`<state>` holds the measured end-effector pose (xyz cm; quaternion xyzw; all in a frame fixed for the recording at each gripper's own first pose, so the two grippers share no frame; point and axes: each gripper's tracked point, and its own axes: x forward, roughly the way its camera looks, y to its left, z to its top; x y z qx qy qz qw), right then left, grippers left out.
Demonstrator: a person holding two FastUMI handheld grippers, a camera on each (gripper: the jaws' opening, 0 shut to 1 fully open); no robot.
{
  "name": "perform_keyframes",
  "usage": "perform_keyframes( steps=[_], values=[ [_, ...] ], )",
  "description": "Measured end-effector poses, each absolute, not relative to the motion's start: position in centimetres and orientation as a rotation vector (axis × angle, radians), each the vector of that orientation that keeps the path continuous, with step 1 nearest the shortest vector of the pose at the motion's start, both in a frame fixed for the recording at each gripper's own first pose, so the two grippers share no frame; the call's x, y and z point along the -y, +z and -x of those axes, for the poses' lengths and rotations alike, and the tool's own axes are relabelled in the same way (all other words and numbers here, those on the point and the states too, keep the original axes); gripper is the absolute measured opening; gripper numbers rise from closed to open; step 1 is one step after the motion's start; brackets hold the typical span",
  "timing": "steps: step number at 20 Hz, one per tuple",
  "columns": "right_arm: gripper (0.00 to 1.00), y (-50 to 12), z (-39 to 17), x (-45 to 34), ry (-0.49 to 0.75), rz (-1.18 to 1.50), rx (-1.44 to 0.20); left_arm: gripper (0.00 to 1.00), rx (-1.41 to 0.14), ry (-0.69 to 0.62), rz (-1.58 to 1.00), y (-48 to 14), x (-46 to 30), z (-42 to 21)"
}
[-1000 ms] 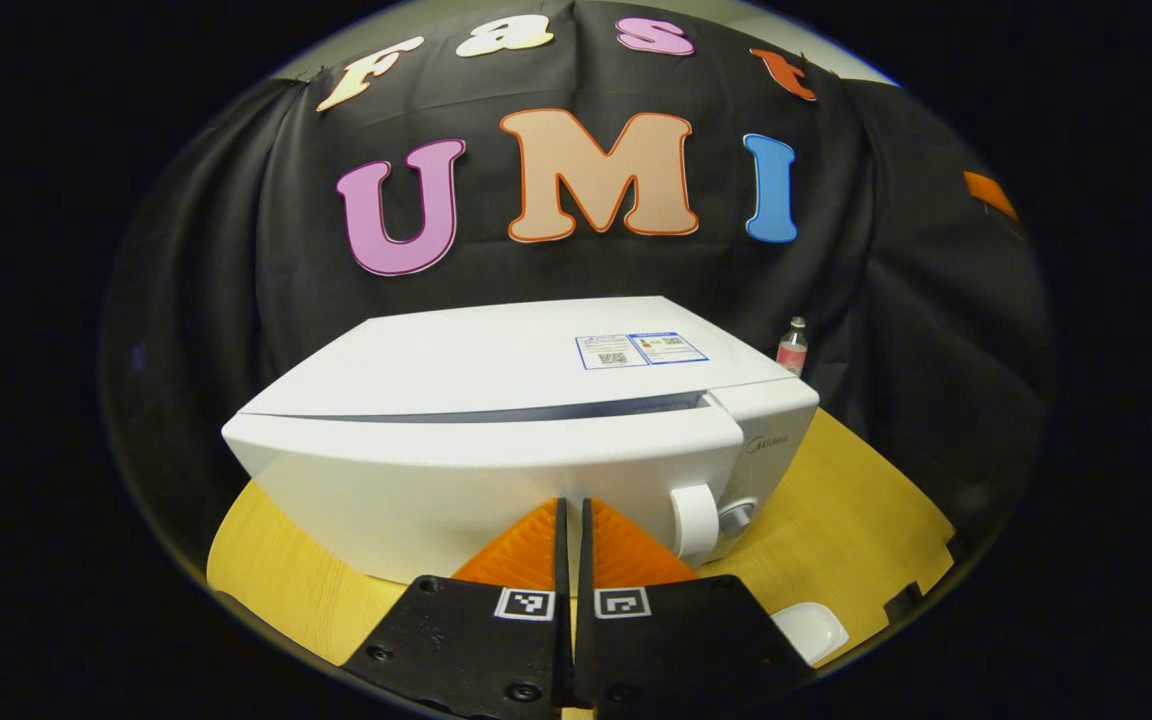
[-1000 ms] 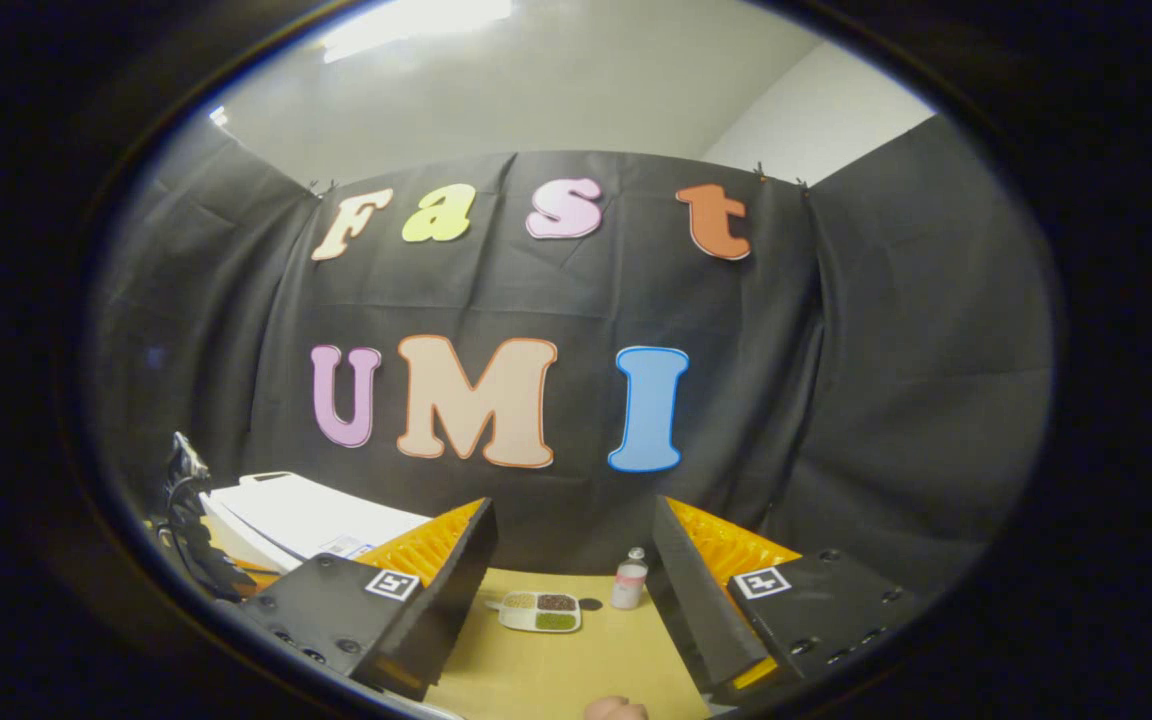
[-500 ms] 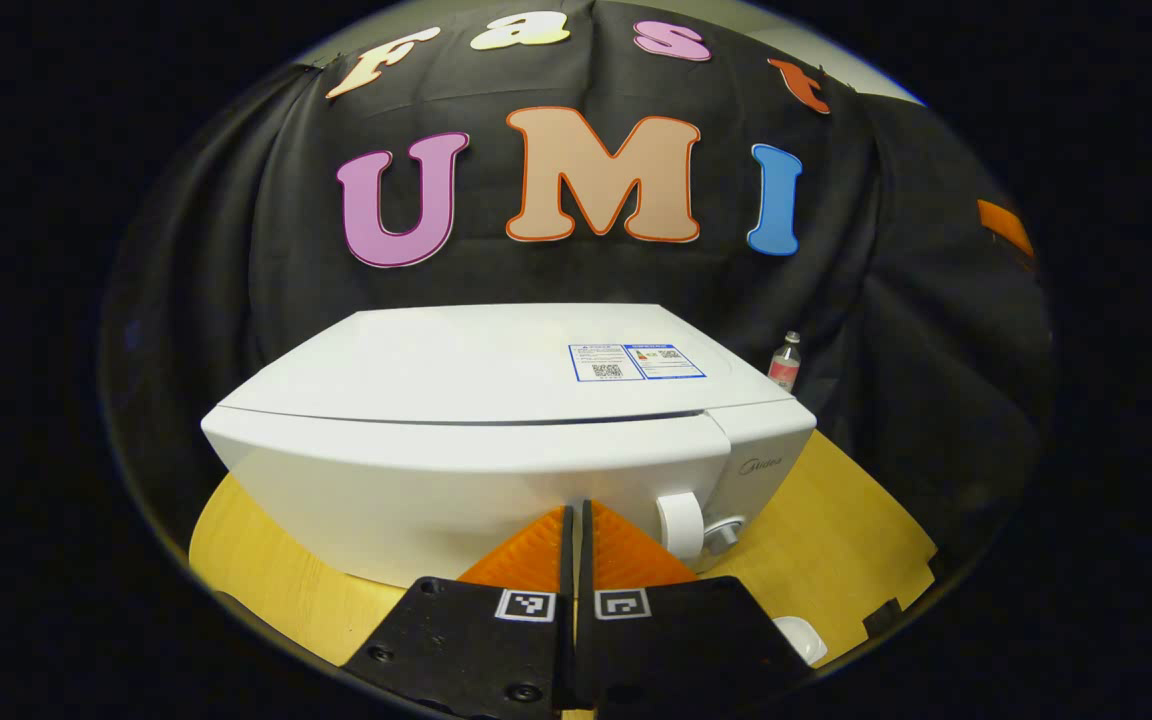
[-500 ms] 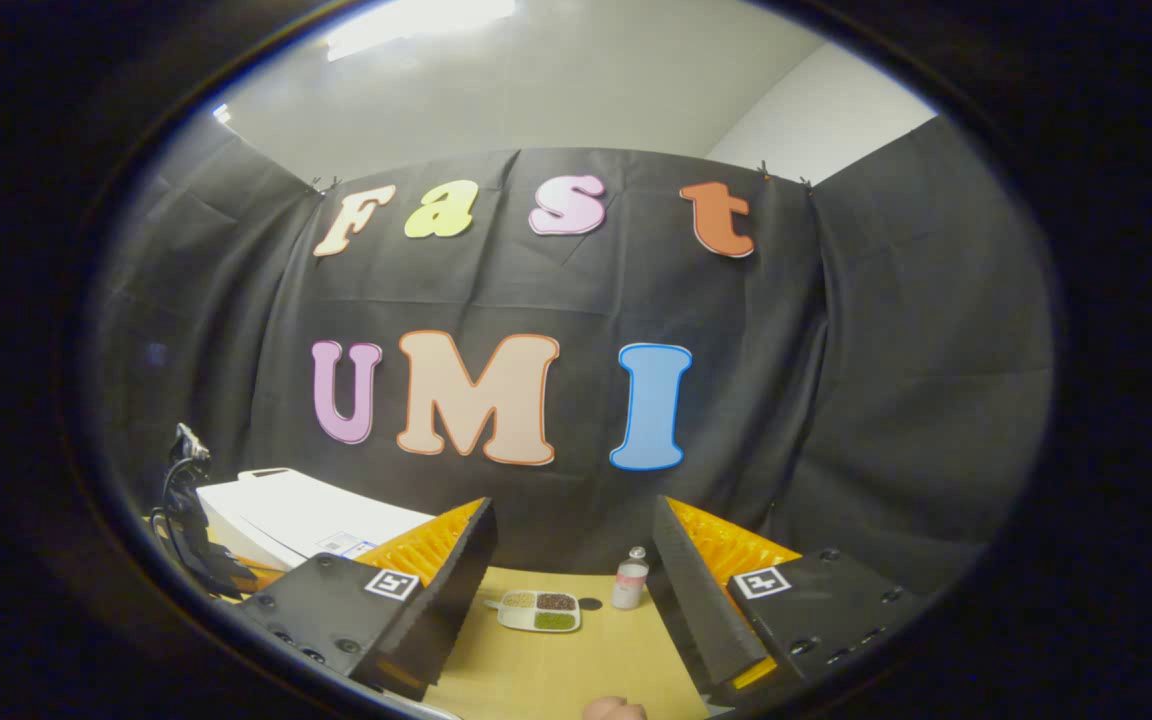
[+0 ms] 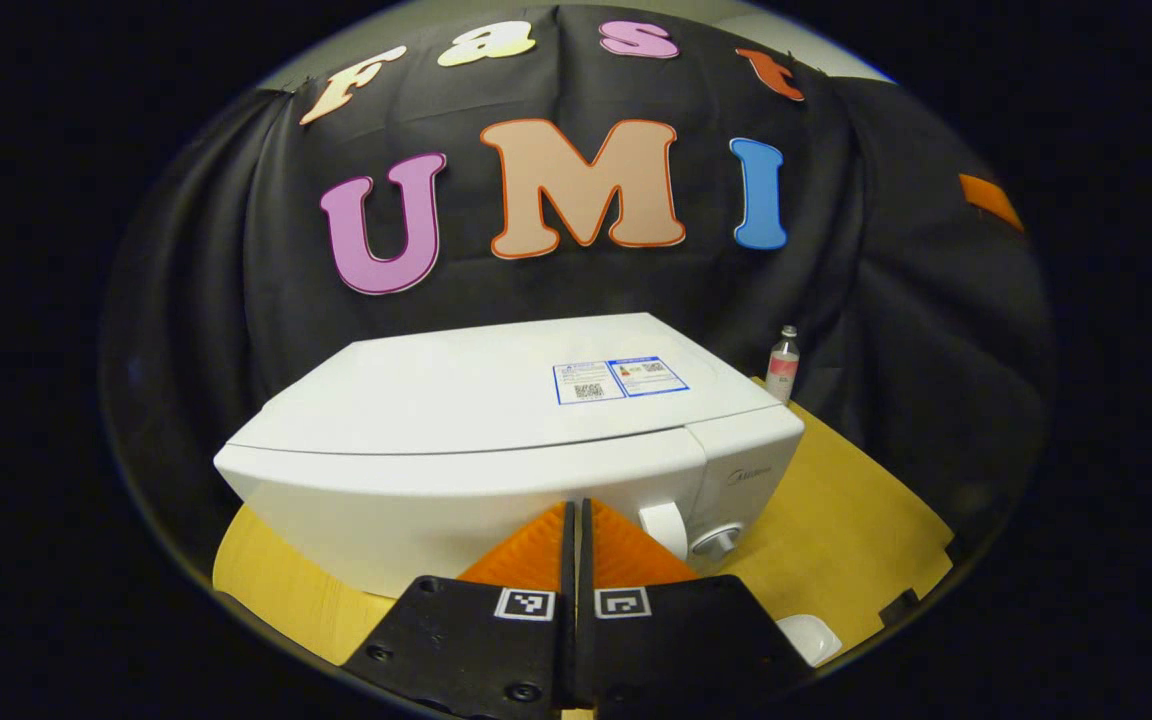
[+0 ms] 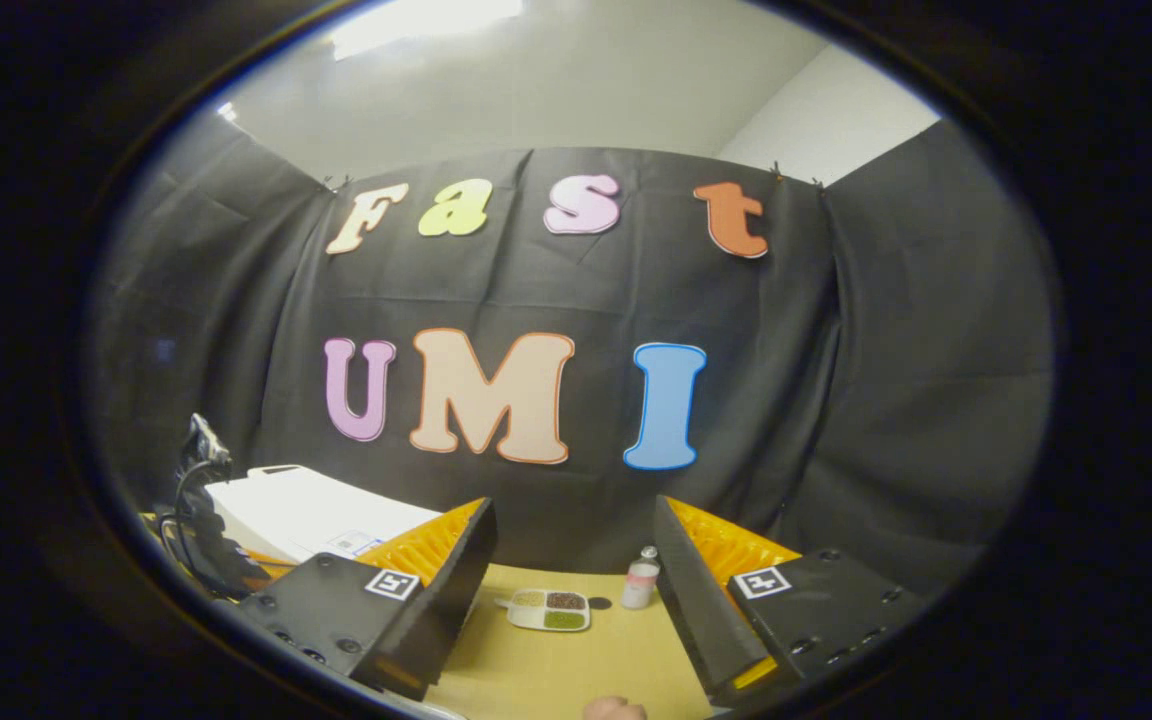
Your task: Open the microwave oven with the left hand, put the food in, and close the microwave oven.
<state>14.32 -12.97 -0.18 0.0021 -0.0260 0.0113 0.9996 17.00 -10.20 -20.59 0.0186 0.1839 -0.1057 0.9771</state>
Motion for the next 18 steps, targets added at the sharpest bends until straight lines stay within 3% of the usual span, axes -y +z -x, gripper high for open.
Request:
perform_keyframes(
  steps=[15,16,18],
  values=[
    [0.96,0.8,-13.1,15.6,-0.010,-0.035,0.064,0.03,0.057,-0.215,-0.018,1.1,12.9,-14.1],
    [0.96,1.0,-12.9,15.4,-0.007,-0.037,0.066,0.09,0.072,-0.214,-0.022,2.0,12.8,-13.8],
    [0.96,1.2,-12.7,14.9,-0.002,-0.040,0.070,0.67,0.065,-0.169,-0.045,2.4,11.8,-12.3]
  ],
)
